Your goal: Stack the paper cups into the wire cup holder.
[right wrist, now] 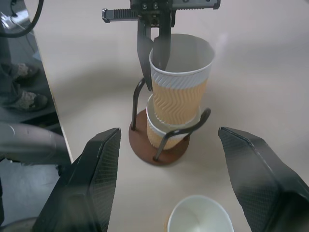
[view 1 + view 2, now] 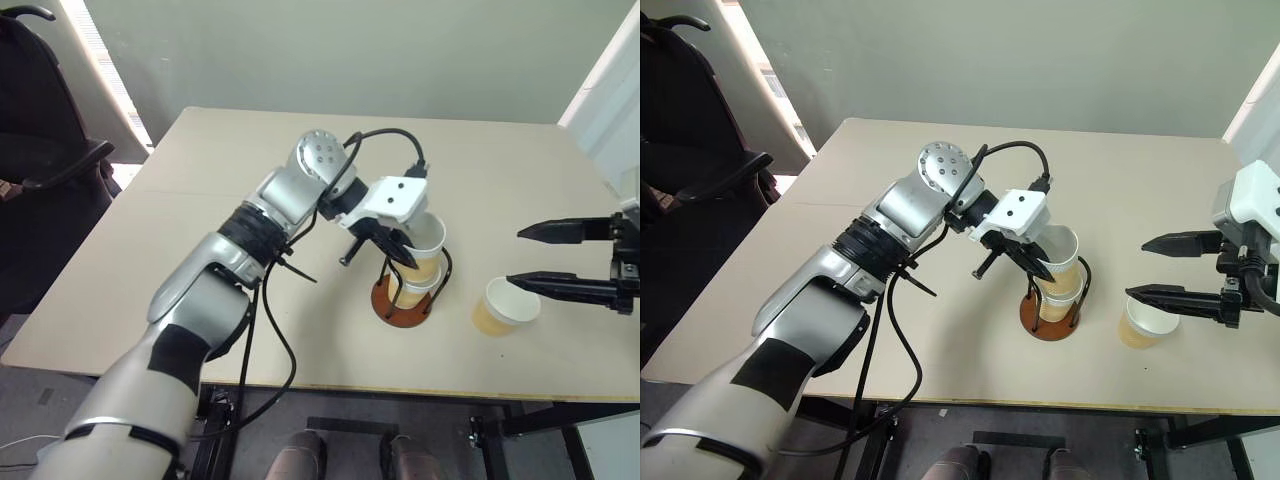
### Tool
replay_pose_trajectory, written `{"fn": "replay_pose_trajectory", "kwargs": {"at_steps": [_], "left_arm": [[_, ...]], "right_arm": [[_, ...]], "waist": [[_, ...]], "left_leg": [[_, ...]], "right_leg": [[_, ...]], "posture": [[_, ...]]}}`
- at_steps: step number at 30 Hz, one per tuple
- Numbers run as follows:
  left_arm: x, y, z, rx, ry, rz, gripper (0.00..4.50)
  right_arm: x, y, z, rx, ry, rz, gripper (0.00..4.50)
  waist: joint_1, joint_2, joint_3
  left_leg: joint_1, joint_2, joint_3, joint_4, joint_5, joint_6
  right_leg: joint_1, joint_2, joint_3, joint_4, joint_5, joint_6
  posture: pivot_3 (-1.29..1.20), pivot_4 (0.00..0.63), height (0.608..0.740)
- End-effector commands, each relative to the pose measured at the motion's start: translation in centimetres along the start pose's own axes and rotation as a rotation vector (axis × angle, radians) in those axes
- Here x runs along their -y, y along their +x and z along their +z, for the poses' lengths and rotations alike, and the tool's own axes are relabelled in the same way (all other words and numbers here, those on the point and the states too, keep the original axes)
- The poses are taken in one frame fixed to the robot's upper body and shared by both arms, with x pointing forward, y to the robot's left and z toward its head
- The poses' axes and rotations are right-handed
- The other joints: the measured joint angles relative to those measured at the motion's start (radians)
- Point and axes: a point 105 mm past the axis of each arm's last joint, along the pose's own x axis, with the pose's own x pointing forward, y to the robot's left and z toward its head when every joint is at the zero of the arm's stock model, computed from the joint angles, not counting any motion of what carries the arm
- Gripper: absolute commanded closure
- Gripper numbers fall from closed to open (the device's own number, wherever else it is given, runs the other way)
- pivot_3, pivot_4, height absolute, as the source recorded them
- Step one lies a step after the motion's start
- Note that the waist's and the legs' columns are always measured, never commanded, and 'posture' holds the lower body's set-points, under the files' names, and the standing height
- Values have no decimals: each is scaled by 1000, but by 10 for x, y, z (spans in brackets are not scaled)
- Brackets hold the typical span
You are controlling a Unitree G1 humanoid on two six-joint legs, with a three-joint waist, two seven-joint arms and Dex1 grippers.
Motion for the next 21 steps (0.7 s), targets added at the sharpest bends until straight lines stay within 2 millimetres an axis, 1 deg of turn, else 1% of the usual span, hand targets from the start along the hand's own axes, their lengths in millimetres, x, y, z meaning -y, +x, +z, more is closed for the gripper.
{"fn": "replay_pose_trajectory", "kwargs": {"at_steps": [1,3,4,5,6,10,12,16,17,19,21], "left_arm": [[1,2,3,-1,36,-33,4482],[0,3,3,-4,32,-30,4482],[-2,3,3,-7,31,-21,4178],[-3,3,3,-9,31,-15,4075],[-5,3,3,-14,36,-9,3841],[-8,0,5,-15,56,8,2462],[-11,-4,9,-2,63,22,1678],[-21,-22,24,59,68,105,219],[-23,-28,28,82,60,127,38],[-26,-37,33,118,41,160,38],[-30,-49,37,169,7,209,38]], "right_arm": [[2,-10,8,14,-44,-46,1157],[1,-10,7,11,-39,-47,1157],[0,-10,6,9,-37,-47,1157],[0,-10,5,7,-35,-48,1157],[0,-10,5,5,-34,-47,1157],[0,-9,3,-1,-36,-51,1157],[2,-8,2,-7,-39,-61,1157],[7,1,-10,-52,-11,-93,1157],[7,4,-13,-61,-4,-91,1157],[8,11,-23,-104,7,-95,1157],[9,17,-38,-170,13,-99,1157]], "waist": [[0,0,0],[0,0,0],[0,0,0],[0,0,0],[0,0,0],[0,0,0],[0,0,0],[0,0,0],[0,0,0],[0,0,0],[0,0,0]], "left_leg": [[0,0,0,0,0,0],[0,0,0,0,0,0],[0,0,0,1,0,0],[0,0,1,1,0,0],[0,0,1,1,0,1],[0,0,1,2,-1,1],[0,0,1,3,-1,2],[0,0,2,6,-2,4],[0,0,2,8,-3,5],[-1,0,2,10,-4,6],[-1,0,3,12,-5,7]], "right_leg": [[0,0,0,0,0,0],[0,0,0,0,0,0],[0,0,0,0,0,0],[0,0,0,0,0,1],[0,0,0,0,0,1],[0,0,0,1,-1,2],[0,0,1,1,-1,2],[1,0,1,1,-1,3],[1,0,1,2,-1,3],[2,0,1,2,-1,4],[3,0,1,2,-1,4]], "posture": [[0,150,740],[0,150,740],[0,150,740],[0,150,740],[0,150,740],[0,150,740],[0,150,740],[0,150,740],[0,150,740],[0,150,740],[0,150,740]]}}
